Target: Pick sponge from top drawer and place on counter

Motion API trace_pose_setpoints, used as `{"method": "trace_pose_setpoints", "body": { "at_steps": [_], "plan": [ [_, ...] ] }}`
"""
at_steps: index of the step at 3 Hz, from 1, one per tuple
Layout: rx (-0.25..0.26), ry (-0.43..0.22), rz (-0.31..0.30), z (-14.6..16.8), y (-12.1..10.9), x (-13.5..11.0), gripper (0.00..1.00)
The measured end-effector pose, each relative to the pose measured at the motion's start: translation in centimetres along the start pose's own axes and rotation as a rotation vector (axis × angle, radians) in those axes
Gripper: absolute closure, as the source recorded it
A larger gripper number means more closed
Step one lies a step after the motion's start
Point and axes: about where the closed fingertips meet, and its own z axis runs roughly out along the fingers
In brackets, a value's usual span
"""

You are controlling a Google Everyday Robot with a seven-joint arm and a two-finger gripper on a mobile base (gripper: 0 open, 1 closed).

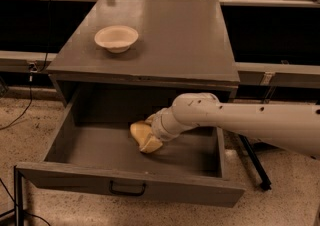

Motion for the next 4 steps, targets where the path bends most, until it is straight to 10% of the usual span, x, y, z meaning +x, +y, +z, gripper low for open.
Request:
{"method": "trace_pose_setpoints", "body": {
  "at_steps": [2,4],
  "plan": [
    [-0.036,-0.123,-0.083,-2.5,1.6,-2.7,1.00],
    [-0.075,-0.257,-0.486,-13.0,7.2,-11.3,1.00]
  ]
}}
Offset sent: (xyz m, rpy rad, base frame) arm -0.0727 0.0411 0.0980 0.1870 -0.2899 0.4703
